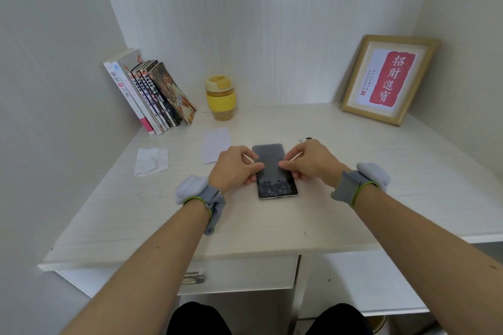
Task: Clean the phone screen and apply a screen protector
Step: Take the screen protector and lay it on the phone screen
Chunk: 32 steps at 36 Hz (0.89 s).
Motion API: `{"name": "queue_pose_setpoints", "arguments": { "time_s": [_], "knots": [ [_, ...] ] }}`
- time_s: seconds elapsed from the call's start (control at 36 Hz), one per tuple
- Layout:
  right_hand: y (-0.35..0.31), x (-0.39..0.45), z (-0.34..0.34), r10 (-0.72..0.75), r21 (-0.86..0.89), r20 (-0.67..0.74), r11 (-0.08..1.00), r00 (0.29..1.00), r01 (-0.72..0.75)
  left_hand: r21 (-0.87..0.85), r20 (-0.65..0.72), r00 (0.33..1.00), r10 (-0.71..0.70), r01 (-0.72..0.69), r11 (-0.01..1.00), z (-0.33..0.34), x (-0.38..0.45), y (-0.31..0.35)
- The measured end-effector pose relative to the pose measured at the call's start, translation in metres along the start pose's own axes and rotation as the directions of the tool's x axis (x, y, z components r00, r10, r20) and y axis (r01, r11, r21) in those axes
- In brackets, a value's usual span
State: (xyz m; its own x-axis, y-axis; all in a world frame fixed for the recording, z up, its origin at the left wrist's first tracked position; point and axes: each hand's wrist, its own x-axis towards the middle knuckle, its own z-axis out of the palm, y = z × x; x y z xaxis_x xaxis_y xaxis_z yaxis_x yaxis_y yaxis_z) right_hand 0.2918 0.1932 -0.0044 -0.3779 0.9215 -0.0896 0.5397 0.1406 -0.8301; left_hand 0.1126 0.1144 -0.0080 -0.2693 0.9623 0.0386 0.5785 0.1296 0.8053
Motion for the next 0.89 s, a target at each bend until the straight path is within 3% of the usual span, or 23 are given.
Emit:
{"name": "queue_pose_setpoints", "arguments": {
  "time_s": [0.5,0.89],
  "knots": [
    [-0.002,-0.003,-0.008,0.051,-0.004,0.124,0.999,0.991,-0.051,0.016,0.002,1.000,0.014,-0.014,1.000,0.000,0.001,-0.001],
    [-0.015,-0.014,-0.026,0.209,-0.263,0.290,0.956,0.934,-0.133,-0.053,0.034,0.999,-0.022,0.024,0.998,-0.001,-0.001,-0.002]
  ]
}}
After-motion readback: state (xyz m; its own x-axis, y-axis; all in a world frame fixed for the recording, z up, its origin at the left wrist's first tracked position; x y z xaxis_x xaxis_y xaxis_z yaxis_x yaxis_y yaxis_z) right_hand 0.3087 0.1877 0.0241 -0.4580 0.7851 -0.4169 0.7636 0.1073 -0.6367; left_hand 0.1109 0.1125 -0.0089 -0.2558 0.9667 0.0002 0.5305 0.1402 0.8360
